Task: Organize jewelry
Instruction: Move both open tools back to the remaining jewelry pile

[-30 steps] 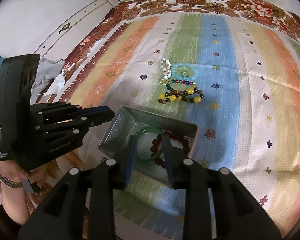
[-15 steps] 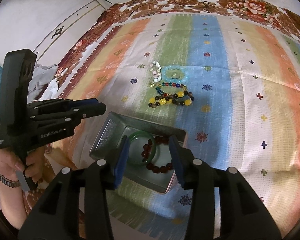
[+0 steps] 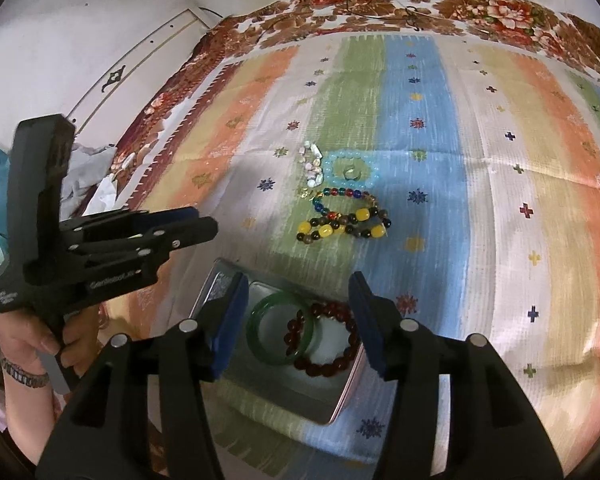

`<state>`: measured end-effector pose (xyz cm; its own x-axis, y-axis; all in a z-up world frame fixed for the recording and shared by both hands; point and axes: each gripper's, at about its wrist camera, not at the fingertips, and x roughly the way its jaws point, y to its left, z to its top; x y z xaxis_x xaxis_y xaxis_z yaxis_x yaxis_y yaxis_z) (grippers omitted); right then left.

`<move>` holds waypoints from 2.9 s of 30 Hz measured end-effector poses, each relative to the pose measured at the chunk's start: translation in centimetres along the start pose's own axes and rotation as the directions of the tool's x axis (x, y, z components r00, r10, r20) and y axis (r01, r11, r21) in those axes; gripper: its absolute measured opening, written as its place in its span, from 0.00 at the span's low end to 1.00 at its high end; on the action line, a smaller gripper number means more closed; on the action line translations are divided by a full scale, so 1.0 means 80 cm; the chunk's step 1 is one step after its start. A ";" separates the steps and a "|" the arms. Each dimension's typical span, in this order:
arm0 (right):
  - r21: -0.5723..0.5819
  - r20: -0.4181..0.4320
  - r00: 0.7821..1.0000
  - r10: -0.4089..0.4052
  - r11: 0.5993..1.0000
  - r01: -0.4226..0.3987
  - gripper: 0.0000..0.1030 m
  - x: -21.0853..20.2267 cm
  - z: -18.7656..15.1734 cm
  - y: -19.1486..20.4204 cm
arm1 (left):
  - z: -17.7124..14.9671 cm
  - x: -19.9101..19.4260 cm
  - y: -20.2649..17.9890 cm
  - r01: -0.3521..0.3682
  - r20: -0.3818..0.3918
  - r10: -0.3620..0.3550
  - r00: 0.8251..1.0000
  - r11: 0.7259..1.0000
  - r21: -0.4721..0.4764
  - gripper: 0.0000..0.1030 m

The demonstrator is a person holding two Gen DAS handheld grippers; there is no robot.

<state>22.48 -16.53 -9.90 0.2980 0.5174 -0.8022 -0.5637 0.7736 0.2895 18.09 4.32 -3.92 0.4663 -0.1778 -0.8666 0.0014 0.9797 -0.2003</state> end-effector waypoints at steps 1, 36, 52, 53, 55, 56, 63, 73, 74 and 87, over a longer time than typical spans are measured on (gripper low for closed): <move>0.005 -0.002 1.000 -0.004 1.000 0.004 0.52 0.003 0.003 -0.002 | 0.001 0.000 0.000 0.003 0.000 -0.003 1.000 1.000 0.004 0.32; 0.006 -0.010 0.991 -0.136 0.991 0.136 0.53 0.052 0.063 -0.031 | 0.056 0.040 0.024 -0.071 0.010 0.071 0.997 0.997 -0.019 0.38; 0.036 -0.073 0.985 -0.154 0.987 0.157 0.53 0.095 0.089 -0.062 | 0.081 0.071 0.031 -0.087 0.001 0.087 0.996 0.996 0.000 0.38; 0.036 -0.073 0.985 -0.155 0.987 0.158 0.53 0.096 0.091 -0.062 | 0.083 0.073 0.035 -0.090 0.001 0.090 0.996 0.996 -0.007 0.38; 0.034 -0.076 0.985 -0.158 0.986 0.161 0.53 0.100 0.094 -0.063 | 0.088 0.079 0.041 -0.087 -0.006 0.087 0.996 0.996 -0.018 0.38; 0.033 -0.078 0.984 -0.159 0.986 0.162 0.53 0.101 0.095 -0.064 | 0.090 0.083 0.043 -0.089 -0.008 0.089 0.996 0.996 -0.019 0.38; 0.041 -0.100 0.980 -0.174 0.983 0.179 0.53 0.120 0.105 -0.075 | 0.099 0.108 0.049 -0.118 -0.048 0.117 0.992 0.993 -0.019 0.38; 0.049 -0.140 0.976 -0.168 0.983 0.177 0.53 0.148 0.122 -0.088 | 0.114 0.139 0.054 -0.133 -0.075 0.133 0.988 0.991 0.001 0.38; 0.043 -0.144 0.975 -0.172 0.983 0.180 0.53 0.152 0.124 -0.088 | 0.115 0.141 0.054 -0.134 -0.078 0.134 0.988 0.991 0.002 0.38; 0.042 -0.186 0.966 -0.182 0.980 0.193 0.53 0.182 0.135 -0.099 | 0.126 0.172 0.056 -0.139 -0.120 0.139 0.983 0.990 0.015 0.38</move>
<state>39.64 -11.20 -18.23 0.2472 0.2906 -0.9243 -0.4629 0.8735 0.1508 33.43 7.19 -12.13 0.3522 -0.0493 -0.9346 -0.0497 0.9962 -0.0712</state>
